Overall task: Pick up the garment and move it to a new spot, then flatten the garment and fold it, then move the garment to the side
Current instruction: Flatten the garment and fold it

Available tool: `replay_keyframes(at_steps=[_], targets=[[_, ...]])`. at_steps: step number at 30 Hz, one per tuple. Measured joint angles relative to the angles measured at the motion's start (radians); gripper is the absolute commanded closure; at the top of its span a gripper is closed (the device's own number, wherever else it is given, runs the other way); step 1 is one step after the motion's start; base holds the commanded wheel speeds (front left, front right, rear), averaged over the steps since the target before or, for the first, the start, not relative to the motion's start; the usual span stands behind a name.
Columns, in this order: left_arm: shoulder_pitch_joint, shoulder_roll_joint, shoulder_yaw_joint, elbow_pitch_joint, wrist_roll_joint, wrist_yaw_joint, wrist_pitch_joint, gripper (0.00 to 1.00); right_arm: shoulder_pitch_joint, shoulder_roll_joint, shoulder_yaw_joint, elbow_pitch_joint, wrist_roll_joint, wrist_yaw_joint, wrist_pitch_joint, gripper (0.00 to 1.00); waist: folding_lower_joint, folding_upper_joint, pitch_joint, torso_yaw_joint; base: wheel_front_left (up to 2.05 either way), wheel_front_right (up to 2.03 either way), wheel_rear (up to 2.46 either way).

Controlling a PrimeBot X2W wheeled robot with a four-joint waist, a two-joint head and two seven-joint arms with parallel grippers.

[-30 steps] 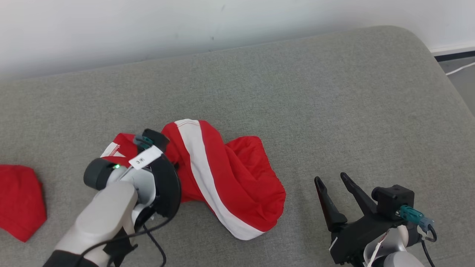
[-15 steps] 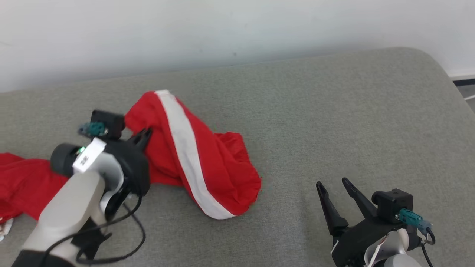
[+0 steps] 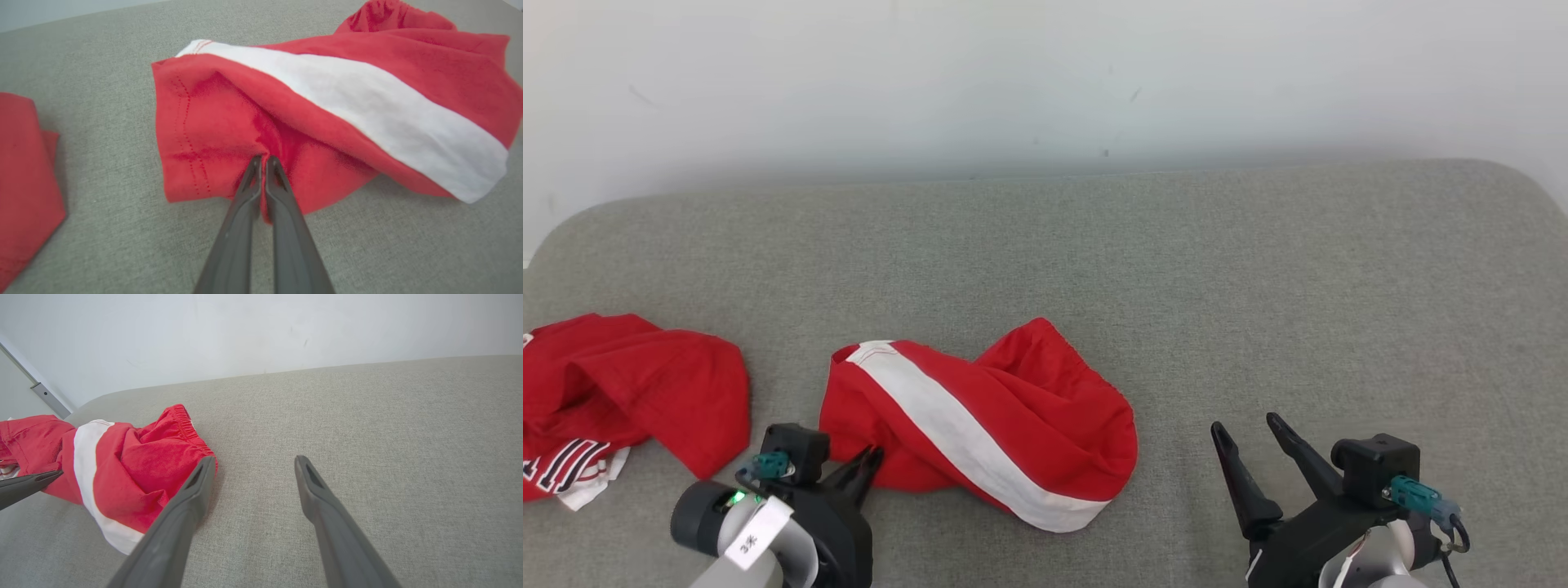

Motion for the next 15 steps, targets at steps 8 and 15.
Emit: replay_keyframes(at_steps=[8,15], targets=[[0.065,0.022,0.001,-0.074,0.0,0.046,-0.01,1.0,-0.001,0.001,0.015,0.01,0.0,0.011,0.012,0.0,0.0001,0.0,-0.006,0.017,0.0,0.0,0.0],[0.084,0.044,0.032,-0.183,0.001,0.107,-0.049,0.0,-0.001,0.0,0.014,0.019,0.002,0.013,0.018,0.0,0.0002,0.0,-0.009,0.025,0.0,0.0,0.0]])
